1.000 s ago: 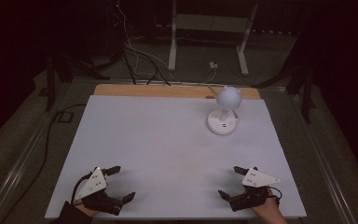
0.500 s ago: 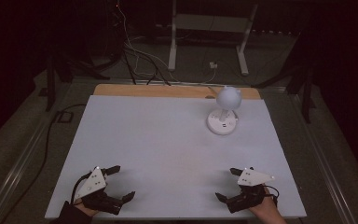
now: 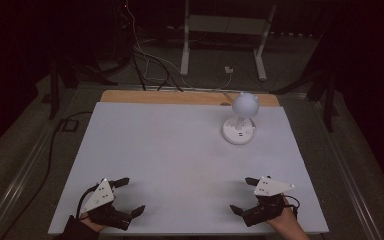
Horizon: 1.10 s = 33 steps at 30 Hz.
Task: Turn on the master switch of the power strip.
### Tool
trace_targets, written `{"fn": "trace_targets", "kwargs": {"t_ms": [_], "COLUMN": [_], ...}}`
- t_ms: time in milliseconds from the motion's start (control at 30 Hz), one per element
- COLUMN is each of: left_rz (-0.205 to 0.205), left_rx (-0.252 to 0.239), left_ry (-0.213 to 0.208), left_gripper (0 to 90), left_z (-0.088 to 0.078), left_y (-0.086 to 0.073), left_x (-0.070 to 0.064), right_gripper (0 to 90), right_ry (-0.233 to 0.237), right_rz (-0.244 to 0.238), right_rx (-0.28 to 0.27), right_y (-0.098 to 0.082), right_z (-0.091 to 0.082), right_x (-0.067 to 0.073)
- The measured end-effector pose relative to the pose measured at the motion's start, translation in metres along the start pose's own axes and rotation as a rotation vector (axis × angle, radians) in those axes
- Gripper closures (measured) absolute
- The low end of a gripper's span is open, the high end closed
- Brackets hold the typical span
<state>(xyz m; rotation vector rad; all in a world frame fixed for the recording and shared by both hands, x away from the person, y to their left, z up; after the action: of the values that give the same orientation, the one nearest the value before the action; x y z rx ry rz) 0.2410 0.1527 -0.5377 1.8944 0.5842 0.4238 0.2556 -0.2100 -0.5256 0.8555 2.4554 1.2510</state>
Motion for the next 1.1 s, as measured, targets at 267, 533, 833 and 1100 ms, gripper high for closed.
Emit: {"fn": "trace_targets", "kwargs": {"t_ms": [267,533,833,1100], "left_rz": [0.000,0.003,0.001,0.004], "left_rx": [0.000,0.001,0.002,0.002], "left_ry": [0.000,-0.002,-0.002,-0.004], "left_gripper": [0.2,0.2,0.2,0.2], "left_z": [0.000,0.000,0.000,0.000], "left_y": [0.000,0.000,0.000,0.000], "left_x": [0.000,-0.001,-0.001,-0.001], "right_gripper": [0.0,0.0,0.0,0.0], "right_ry": [0.039,0.028,-0.003,-0.035], "right_rz": [0.006,0.001,0.005,0.030], "right_rx": [0.002,-0.012,-0.047,-0.073], "right_y": [0.012,0.023,0.040,0.052], "right_z": [0.001,0.003,0.002,-0.003], "right_x": [0.000,-0.005,-0.019,-0.035]}}
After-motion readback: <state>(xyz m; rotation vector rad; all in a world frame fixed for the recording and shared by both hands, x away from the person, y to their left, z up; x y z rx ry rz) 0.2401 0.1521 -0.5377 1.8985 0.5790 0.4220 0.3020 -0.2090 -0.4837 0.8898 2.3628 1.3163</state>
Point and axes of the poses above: each handheld gripper's, and its own axes: z roughly forward along the jaws, y roughly out of its top, x roughly to its left, the point moved 7 cm from there along z, roughly forward along the jaws, and after that the axes turned 4 degrees about z, right-handed, at the moved point
